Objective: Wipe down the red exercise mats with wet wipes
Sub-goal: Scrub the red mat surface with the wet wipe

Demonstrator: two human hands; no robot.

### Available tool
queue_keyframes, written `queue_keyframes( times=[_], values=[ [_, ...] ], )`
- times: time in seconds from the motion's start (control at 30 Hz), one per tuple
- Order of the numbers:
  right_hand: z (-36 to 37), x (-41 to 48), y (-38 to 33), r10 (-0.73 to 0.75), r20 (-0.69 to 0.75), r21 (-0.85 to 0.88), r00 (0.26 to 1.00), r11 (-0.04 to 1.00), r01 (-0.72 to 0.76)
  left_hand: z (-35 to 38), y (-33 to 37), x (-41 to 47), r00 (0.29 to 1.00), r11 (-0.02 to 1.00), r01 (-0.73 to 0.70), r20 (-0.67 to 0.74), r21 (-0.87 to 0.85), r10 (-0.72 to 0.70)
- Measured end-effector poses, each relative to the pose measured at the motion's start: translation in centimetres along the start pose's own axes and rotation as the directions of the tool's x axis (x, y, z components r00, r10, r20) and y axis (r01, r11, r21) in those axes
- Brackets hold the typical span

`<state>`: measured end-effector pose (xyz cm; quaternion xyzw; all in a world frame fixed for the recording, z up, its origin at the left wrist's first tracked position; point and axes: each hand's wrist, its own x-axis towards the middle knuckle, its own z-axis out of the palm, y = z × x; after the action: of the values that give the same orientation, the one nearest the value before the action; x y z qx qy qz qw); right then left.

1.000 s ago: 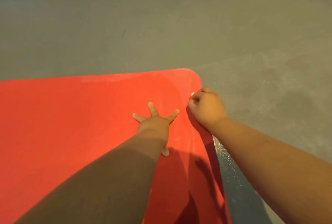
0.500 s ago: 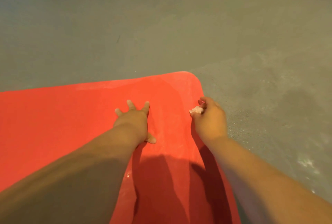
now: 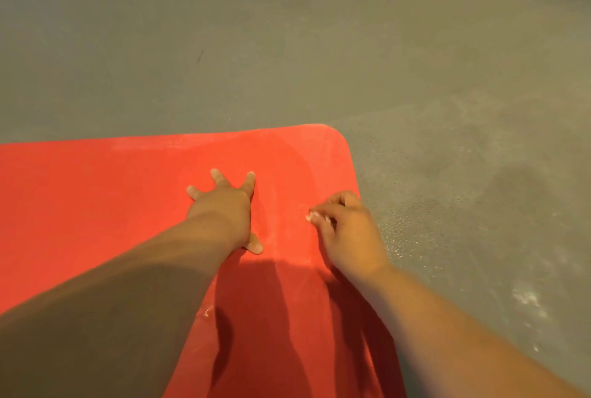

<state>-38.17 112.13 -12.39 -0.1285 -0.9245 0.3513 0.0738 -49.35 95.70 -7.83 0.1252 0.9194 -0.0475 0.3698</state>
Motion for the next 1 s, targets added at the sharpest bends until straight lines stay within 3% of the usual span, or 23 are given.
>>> queue_keyframes(
  times=[0.17, 0.27, 0.37, 0.43, 0.5, 0.67, 0.73, 0.9, 0.93, 1.0],
  values=[
    [0.3, 11.2, 0.6, 0.127, -0.104, -0.081, 0.986, 0.987, -0.136, 0.3, -0.1, 0.6, 1.000, 1.000, 0.009, -0.008, 0.007, -0.009],
    [0.6, 12.4, 0.3, 0.161, -0.144, -0.088, 0.976, 0.981, -0.175, 0.1, -0.1, 0.6, 1.000, 1.000, 0.011, -0.008, -0.011, -0.011],
    [1.1, 7.0, 0.1, 0.034, -0.145, -0.110, 0.989, 0.993, -0.050, 0.0, -0.1, 0.4, 1.000, 1.000, 0.010, -0.018, -0.002, -0.010],
    [0.4, 3.7, 0.2, -0.032, -0.063, -0.064, 0.997, 0.998, 0.028, 0.0, 0.0, 0.4, 1.000, 1.000, 0.005, -0.017, -0.005, -0.005],
    [-0.3, 5.0, 0.6, -0.052, -0.035, -0.067, 0.998, 0.997, 0.050, 0.0, 0.0, 0.5, 1.000, 1.000, 0.007, -0.015, -0.015, -0.007],
    [0.5, 15.7, 0.6, 0.170, -0.134, -0.095, 0.976, 0.978, -0.184, 0.3, -0.2, 1.1, 1.000, 1.000, 0.008, -0.028, 0.008, -0.008],
    [2.1, 16.9, -0.7, 0.201, -0.130, -0.098, 0.971, 0.972, -0.215, 0.2, -0.3, 1.1, 0.999, 1.000, -0.002, -0.035, 0.012, 0.002],
    [3.4, 12.2, -3.0, -0.117, 0.052, -0.098, 0.992, 0.988, 0.121, -0.2, -0.3, 1.0, 0.999, 1.000, -0.006, -0.036, -0.018, 0.005],
    [2.5, 12.5, -2.2, -0.094, 0.037, -0.126, 0.995, 0.987, 0.098, -0.2, -0.3, 0.9, 1.000, 1.000, -0.003, -0.028, -0.028, 0.002],
    [0.9, 14.0, -0.7, 0.072, -0.075, -0.160, 0.995, 0.984, -0.083, -0.3, -0.2, 0.8, 1.000, 0.999, 0.003, -0.019, -0.037, -0.003]
  ],
)
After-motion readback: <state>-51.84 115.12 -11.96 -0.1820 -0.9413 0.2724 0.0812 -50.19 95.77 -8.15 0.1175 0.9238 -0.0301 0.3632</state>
